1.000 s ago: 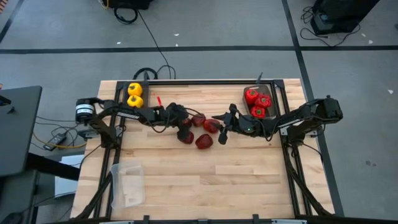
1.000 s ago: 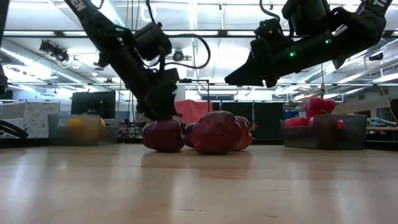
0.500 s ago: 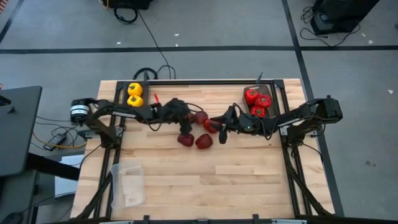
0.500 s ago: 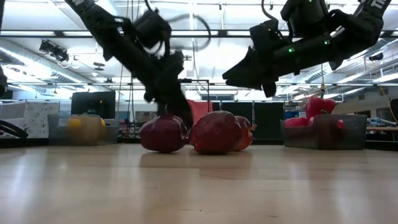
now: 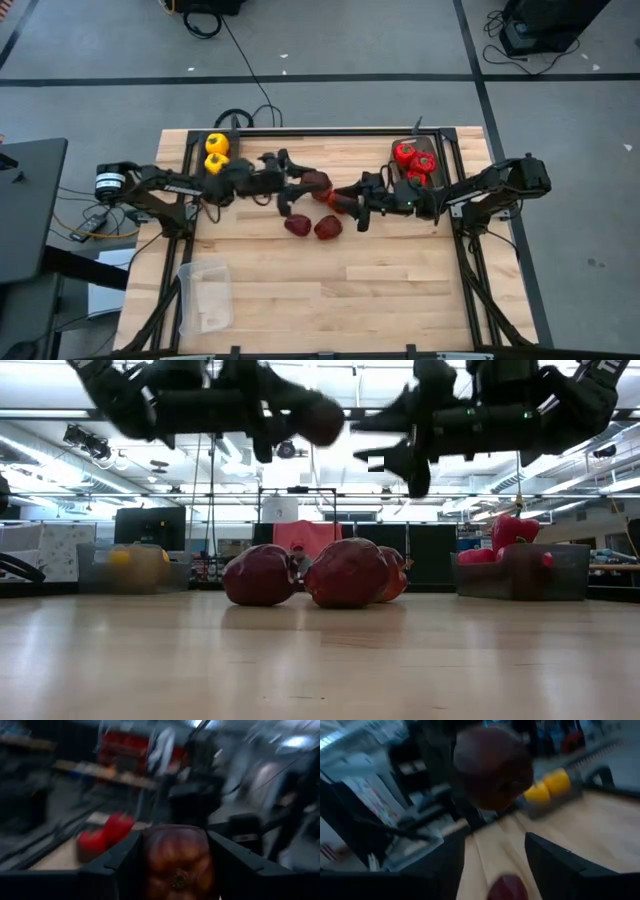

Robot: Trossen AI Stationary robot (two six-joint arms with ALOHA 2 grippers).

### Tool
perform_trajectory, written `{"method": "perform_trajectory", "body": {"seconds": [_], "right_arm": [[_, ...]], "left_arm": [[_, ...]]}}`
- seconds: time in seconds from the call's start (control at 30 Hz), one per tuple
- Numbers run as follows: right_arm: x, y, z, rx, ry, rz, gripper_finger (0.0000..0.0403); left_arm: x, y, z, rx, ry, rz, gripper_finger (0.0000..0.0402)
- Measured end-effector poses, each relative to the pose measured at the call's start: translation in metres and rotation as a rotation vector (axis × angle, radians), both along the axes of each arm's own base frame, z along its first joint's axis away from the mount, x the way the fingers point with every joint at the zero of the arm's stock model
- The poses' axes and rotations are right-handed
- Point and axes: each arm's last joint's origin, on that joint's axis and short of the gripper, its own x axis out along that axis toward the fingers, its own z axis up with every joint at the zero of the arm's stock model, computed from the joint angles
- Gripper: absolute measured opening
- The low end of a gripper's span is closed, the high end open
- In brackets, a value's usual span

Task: Sort produce into baskets
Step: Put the red apple into the transparent bin

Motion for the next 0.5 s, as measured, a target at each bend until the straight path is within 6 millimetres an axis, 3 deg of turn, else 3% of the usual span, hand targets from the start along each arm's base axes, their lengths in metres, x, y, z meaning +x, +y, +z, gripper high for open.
{"method": "perform_trajectory", "body": {"seconds": [0.23, 0.5], "right_arm": [[-0.001, 0.007, 0.019, -0.131, -0.177, 0.033, 0.0284], [0.015, 0.007, 0.028, -0.275, -0.188, 0.004, 0.0384]], "left_arm": [[-0.030, -0.007, -0.008, -0.013, -0.270, -0.050, 0.0210], [-0.034, -0.018, -0.010, 0.000, -0.307, -0.092, 0.0210]]}}
